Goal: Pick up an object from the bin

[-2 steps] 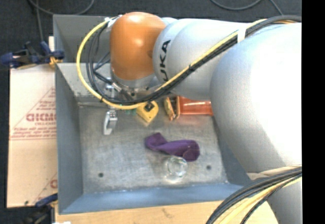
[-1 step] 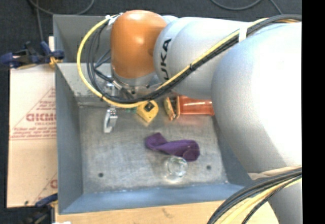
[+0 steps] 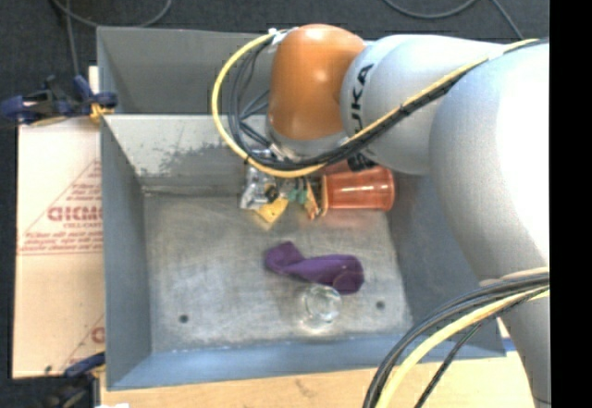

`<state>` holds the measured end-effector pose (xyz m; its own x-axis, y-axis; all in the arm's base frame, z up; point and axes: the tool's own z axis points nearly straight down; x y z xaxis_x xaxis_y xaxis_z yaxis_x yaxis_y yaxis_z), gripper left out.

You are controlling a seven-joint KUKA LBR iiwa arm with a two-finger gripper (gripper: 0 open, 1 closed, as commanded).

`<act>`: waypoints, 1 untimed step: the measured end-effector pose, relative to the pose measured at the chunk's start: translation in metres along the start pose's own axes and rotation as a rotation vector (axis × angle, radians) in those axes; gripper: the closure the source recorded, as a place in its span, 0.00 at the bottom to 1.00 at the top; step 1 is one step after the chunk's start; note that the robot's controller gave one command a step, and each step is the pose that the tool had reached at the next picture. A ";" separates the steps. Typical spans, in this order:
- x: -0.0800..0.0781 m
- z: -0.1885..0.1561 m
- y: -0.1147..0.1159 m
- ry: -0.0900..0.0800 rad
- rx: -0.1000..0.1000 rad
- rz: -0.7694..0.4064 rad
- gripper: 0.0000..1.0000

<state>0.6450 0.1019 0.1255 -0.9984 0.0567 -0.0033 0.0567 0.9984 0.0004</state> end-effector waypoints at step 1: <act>0.000 0.000 0.000 0.000 -0.001 0.001 1.00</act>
Offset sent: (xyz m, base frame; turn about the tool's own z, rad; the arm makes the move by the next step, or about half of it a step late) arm -0.0162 -0.0048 0.2169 -0.0731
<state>0.6450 0.1024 0.1256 -0.9984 0.0573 -0.0031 0.0573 0.9984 0.0014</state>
